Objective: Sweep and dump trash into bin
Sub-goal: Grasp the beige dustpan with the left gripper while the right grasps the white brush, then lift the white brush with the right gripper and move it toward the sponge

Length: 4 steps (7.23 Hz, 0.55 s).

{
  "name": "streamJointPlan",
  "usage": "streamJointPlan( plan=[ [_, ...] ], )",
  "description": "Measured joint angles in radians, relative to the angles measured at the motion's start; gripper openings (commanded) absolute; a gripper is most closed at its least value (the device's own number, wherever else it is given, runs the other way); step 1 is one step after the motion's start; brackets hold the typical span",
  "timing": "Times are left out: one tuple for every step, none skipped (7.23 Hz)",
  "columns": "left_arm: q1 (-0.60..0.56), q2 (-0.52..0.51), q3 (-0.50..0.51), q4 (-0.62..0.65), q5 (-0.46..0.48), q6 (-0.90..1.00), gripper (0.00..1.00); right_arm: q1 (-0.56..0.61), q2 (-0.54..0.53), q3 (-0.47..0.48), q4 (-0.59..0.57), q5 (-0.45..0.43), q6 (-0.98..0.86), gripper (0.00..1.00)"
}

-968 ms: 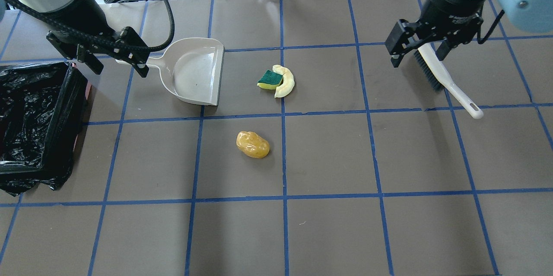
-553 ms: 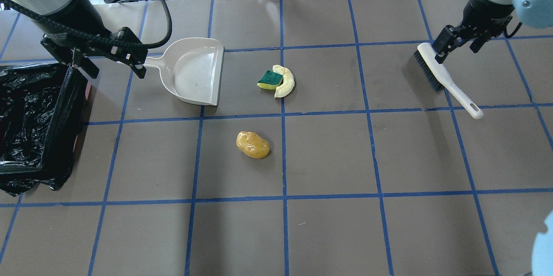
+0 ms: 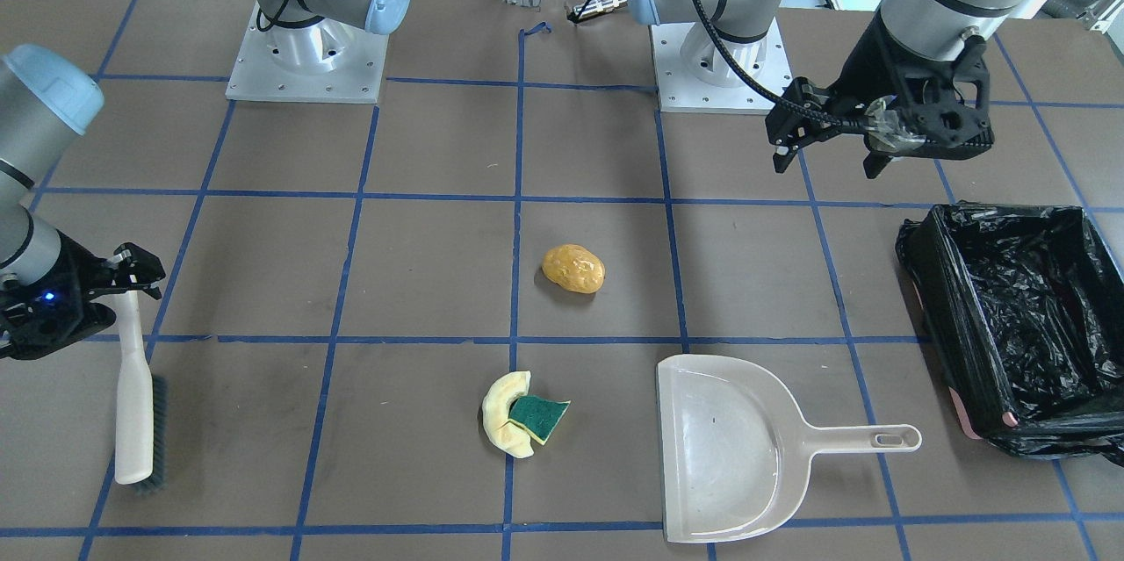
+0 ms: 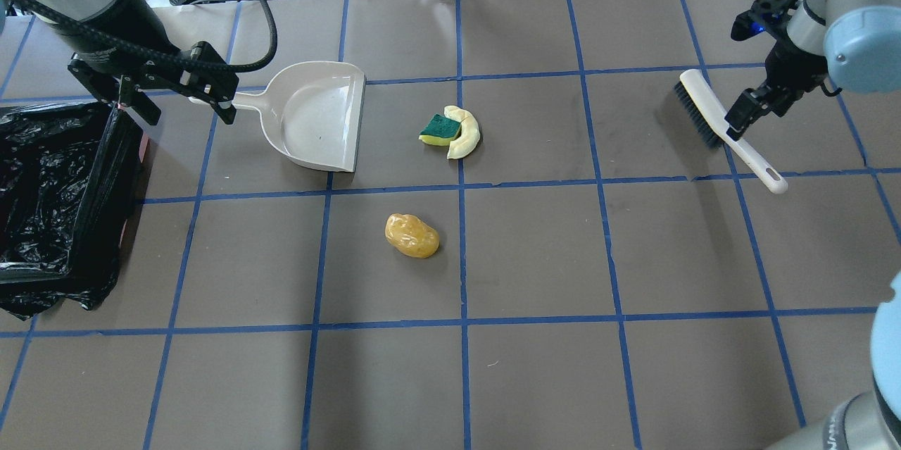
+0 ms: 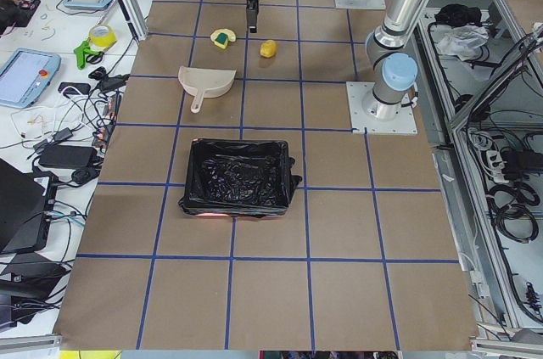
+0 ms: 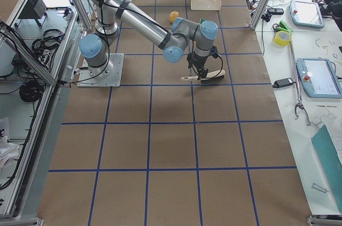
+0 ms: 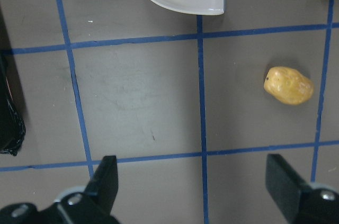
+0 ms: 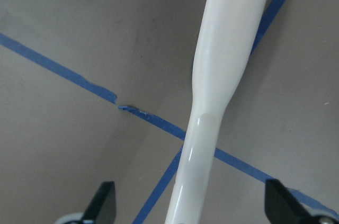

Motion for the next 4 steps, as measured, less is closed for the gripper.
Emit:
streamJointPlan(
  plan=[
    [0.007,-0.016,-0.020,0.104,0.002,-0.111,1.00,-0.010,-0.001,0.046,-0.048,-0.012,-0.045,0.75],
    [0.015,-0.029,-0.047,0.175,0.003,-0.275,1.00,-0.014,-0.004,0.066,-0.066,-0.018,-0.061,0.50],
    [0.020,-0.046,-0.070,0.211,0.004,-0.464,1.00,-0.015,-0.006,0.070,-0.073,-0.020,-0.063,0.29],
    [0.026,-0.073,-0.088,0.248,0.004,-0.657,1.00,-0.016,-0.006,0.069,-0.074,-0.021,-0.057,0.20]
  ],
)
